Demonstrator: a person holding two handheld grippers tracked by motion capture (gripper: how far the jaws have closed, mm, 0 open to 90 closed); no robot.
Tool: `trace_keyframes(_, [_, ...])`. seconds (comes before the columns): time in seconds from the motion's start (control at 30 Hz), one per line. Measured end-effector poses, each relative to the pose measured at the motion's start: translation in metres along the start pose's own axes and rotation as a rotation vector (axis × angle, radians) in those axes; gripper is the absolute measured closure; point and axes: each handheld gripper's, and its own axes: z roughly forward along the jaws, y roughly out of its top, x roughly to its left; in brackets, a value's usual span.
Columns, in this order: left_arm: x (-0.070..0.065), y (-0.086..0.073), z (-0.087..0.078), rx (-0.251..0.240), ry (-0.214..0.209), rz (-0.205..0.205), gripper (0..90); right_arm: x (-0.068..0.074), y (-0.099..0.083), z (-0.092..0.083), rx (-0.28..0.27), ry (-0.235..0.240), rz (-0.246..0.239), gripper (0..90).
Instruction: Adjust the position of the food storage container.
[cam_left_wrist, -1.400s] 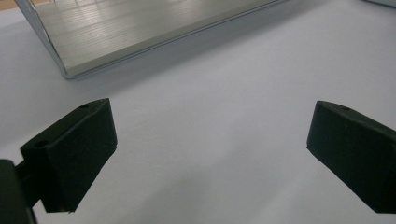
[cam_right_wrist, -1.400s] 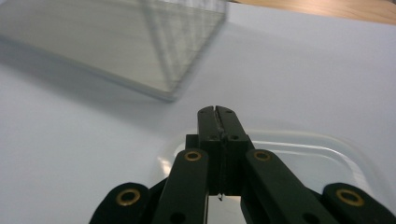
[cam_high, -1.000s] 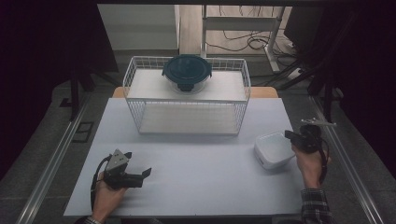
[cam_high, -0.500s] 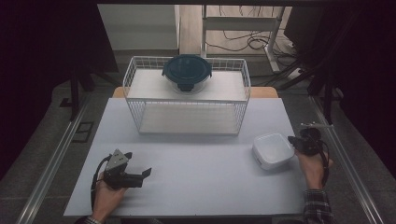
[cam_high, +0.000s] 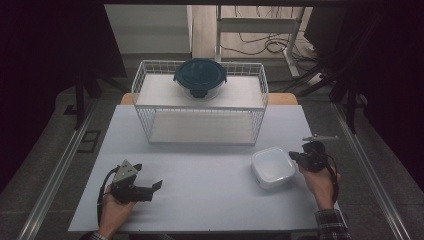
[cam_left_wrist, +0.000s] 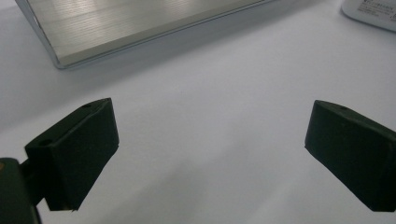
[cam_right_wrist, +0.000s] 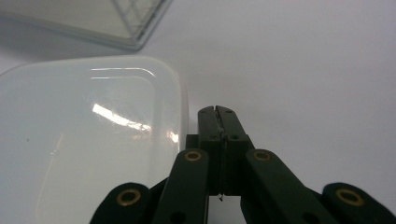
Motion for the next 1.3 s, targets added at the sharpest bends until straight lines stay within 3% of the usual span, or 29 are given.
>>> trace_keyframes(0.43, [0.0, 0.0, 0.0, 0.001, -0.001, -0.005, 2.4, 0.05, -0.013, 0.0, 0.033, 0.1, -0.041, 89.4])
trace_keyframes(0.8, [0.001, 0.0, -0.001, 0.003, -0.005, -0.025, 2.4, 0.097, -0.022, 0.0, 0.056, 0.187, -0.119, 89.4])
trace_keyframes(1.13, [0.001, 0.001, -0.002, 0.005, -0.028, -0.058, 3.9, 0.131, -0.025, 0.011, 0.071, 0.292, -0.169, 89.3])
trace_keyframes(1.3, [-0.001, 0.002, -0.002, 0.006, -0.035, -0.05, 4.4, 0.147, -0.023, 0.019, 0.068, 0.315, -0.196, 89.3])
